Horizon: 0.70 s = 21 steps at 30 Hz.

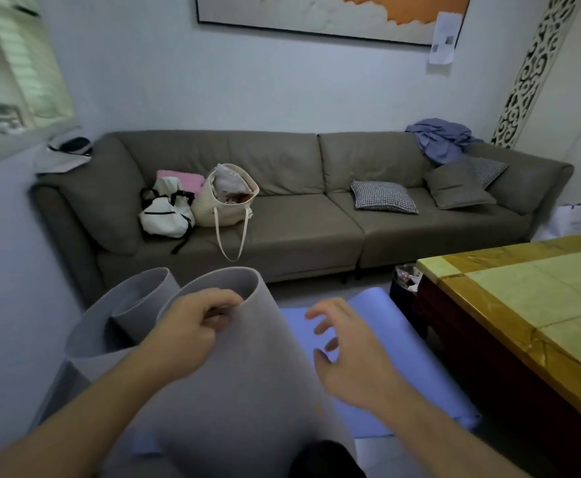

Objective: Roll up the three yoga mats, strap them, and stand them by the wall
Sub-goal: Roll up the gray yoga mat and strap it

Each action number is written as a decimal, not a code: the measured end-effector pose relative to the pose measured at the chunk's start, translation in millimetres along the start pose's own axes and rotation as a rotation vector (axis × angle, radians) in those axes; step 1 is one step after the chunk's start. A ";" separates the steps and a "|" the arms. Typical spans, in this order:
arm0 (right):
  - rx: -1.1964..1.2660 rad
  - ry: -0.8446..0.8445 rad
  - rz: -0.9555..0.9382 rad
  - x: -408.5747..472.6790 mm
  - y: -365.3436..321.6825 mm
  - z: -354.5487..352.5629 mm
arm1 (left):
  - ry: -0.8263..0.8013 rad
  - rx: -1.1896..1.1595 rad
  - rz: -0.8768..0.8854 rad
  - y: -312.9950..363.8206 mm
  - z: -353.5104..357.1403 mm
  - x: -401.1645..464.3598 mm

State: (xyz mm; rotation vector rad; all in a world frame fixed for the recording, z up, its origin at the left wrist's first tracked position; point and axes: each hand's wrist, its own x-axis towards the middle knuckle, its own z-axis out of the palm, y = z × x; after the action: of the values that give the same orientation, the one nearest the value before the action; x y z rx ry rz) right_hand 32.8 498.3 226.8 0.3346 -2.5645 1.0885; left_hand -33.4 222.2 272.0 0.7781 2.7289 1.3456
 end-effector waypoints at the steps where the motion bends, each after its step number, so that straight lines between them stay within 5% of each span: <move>1: -0.031 -0.108 0.097 12.7 4.1 -3.4 | 0.025 -0.032 0.017 -1.0 -7.3 -6.2; 5: -0.018 -0.634 0.297 53.0 -1.6 -10.2 | 0.010 -0.171 0.121 1.8 -22.6 -20.5; 8: -0.042 -0.760 0.214 70.8 -19.2 14.0 | 0.006 -0.236 0.139 -1.2 -35.5 -26.4; 15: 0.022 -0.606 0.154 84.4 -31.6 62.6 | 0.028 -0.239 0.118 -21.4 -56.4 -30.8; 21: -0.171 -0.126 0.088 88.5 -45.6 58.6 | 0.226 -0.178 0.076 -45.6 -81.0 -16.7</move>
State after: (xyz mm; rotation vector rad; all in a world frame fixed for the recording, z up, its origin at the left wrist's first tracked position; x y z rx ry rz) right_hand -45.2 417.2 252.8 0.2564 -2.7852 0.8941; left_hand -55.7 131.4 285.7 0.7667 2.7112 1.7654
